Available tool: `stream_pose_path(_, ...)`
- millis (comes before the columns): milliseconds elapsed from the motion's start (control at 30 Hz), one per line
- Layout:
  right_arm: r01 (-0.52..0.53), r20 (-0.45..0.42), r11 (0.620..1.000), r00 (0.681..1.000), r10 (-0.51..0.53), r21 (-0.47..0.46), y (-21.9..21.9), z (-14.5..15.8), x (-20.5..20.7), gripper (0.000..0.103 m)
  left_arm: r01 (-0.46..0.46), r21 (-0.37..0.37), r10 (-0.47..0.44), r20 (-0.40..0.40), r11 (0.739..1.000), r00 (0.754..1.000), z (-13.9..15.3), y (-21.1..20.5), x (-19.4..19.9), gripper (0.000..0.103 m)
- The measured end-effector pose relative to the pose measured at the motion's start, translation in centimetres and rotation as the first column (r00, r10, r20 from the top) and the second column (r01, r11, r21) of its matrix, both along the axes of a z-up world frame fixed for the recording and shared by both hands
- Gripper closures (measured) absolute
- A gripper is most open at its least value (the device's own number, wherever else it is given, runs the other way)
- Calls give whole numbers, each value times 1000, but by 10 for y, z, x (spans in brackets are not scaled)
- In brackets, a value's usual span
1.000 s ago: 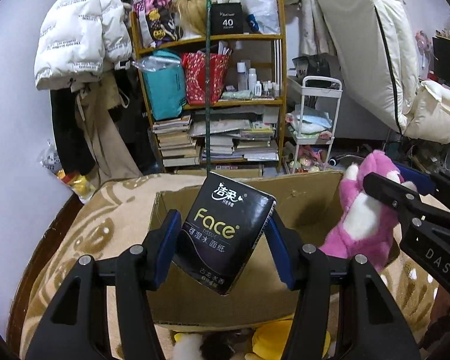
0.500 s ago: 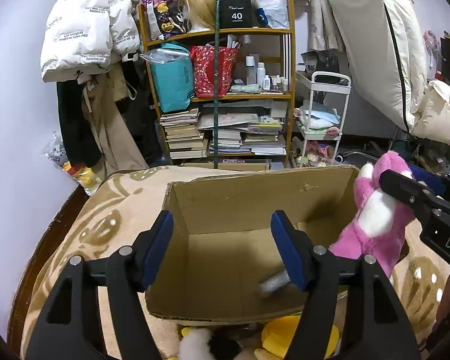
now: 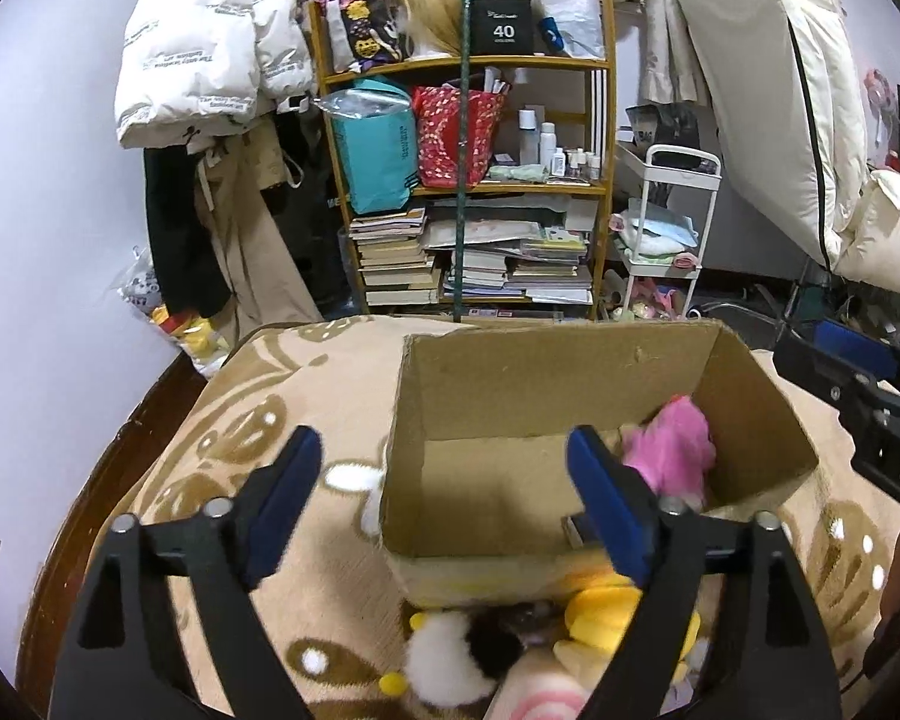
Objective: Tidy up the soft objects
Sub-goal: 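Open the right tool to drop the pink plush into the box while the left tool releases the tissue pack, then grasp the pink-swirl cushion with the left tool while the right tool grasps the green tissue pack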
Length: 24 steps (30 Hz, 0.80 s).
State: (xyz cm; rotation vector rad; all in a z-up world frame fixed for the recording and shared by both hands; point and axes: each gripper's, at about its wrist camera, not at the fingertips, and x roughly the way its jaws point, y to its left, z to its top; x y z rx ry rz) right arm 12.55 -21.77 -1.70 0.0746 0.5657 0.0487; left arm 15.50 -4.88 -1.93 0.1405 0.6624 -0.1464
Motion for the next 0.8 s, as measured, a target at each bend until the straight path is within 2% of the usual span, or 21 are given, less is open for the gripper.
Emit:
stream_pose_path(167, 12, 5, 1000, 1000, -12, 0, 3, 4, -12, 15, -23, -4, 23, -7, 1000, 1000, 5, 10, -12, 8)
stream_pose_path(233, 13, 8, 1000, 1000, -13, 6, 4, 5, -19, 8, -28, -1, 28, -16, 1000, 999, 7, 12, -17, 6)
stream_pose_path(300, 6, 12, 1000, 1000, -6, 10, 3, 8, -27, 7, -33, 8, 33, -10, 999, 999, 9, 13, -24, 4)
stream_pose_path(333, 1, 13, 1000, 1000, -1, 9, 4, 9, -32, 1, -38, 20, 38, -1, 999, 999, 10, 14, -30, 4)
stream_pose_path(467, -8, 29, 1000, 1000, 9, -13, 7, 15, -51, 0, -39, 40, 39, -1, 998, 999, 13, 15, -45, 3)
stream_pose_path(633, -2, 6, 1000, 1000, 2, -7, 10, 17, -71, 0, -49, 46, 49, -4, 998, 999, 20, 22, -64, 3)
stream_pose_path(800, -1, -25, 1000, 1000, 0, -18, 16, 14, -90, 0, -50, 36, 52, -38, 998, 998, 19, 29, -80, 3)
